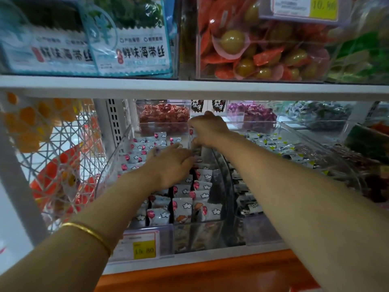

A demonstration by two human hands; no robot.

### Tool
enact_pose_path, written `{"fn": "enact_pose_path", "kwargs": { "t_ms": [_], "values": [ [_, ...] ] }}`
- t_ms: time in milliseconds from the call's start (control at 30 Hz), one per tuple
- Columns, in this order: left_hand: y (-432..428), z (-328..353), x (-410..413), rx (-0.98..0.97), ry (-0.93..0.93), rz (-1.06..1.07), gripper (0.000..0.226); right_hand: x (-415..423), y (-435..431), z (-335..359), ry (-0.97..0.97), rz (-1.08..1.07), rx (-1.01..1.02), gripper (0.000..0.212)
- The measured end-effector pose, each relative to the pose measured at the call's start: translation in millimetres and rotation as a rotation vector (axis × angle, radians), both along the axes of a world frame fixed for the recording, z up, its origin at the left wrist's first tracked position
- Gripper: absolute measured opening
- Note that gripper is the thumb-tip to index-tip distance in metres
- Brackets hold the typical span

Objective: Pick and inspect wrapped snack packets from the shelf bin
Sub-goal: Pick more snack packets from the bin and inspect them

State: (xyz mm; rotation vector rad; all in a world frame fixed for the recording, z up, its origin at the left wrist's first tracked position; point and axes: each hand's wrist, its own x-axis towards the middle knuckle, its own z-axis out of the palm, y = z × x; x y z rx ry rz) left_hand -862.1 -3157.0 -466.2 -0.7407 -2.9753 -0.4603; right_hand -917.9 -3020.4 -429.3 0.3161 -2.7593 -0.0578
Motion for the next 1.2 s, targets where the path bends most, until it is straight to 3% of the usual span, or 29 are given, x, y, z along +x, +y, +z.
{"fn": "enact_pose_path", "kwargs": {
  "t_ms": [67, 167, 233, 300, 467, 600, 933, 1200],
  "values": [
    [-4.5, 1.0, 9.1, 0.038, 0.002, 0.009, 0.044, -2.7, 1.7, -0.4, -0.097, -0.019, 0.0, 0.05],
    [-5.7, -0.6, 24.3, 0.091, 0.033, -0.043, 0.034, -8.9, 1.6, -2.3, -0.156, -0.024, 0.022, 0.032],
    [-4.9, 1.1, 34.4, 0.244, 0.08, -0.079, 0.025, -13.5, 1.0, -4.2, -0.188, -0.038, 0.039, 0.023],
    [-5.4, 7.0, 41.4, 0.307, 0.064, -0.105, 0.02, -16.7, 0.0, -5.6, -0.254, -0.053, 0.112, 0.027],
    [-8.3, 10.3, 50.5, 0.181, -0.037, -0.169, 0.012, -16.7, -0.1, -5.1, -0.347, -0.068, 0.222, 0.046],
    [-5.5, 7.2, 52.9, 0.142, -0.001, -0.156, 0.005, -14.2, 1.0, -6.8, -0.329, -0.048, 0.222, 0.046],
    [2.5, 1.0, 53.4, 0.284, 0.001, -0.115, 0.006, -7.9, 2.2, -7.1, -0.266, 0.017, 0.08, 0.039],
    [-0.6, 2.1, 53.2, 0.374, -0.139, -0.112, 0.009, -9.2, 3.7, -2.9, -0.262, 0.046, 0.032, 0.038]
  ]
}}
